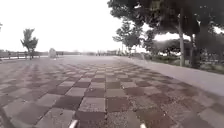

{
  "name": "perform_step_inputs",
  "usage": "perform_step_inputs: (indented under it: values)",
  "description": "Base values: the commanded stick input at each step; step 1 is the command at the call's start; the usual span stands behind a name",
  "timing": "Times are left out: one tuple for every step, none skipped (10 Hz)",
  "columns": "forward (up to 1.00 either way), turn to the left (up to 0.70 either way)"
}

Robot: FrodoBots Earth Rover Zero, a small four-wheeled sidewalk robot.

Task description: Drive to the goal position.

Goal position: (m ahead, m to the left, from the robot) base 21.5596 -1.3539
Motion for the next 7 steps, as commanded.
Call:
perform_step_inputs:
  values:
    - [0.70,0.00]
    - [0.70,0.00]
    - [0.70,0.00]
    - [0.70,0.00]
    - [0.70,0.00]
    - [0.70,0.00]
    - [0.70,0.00]
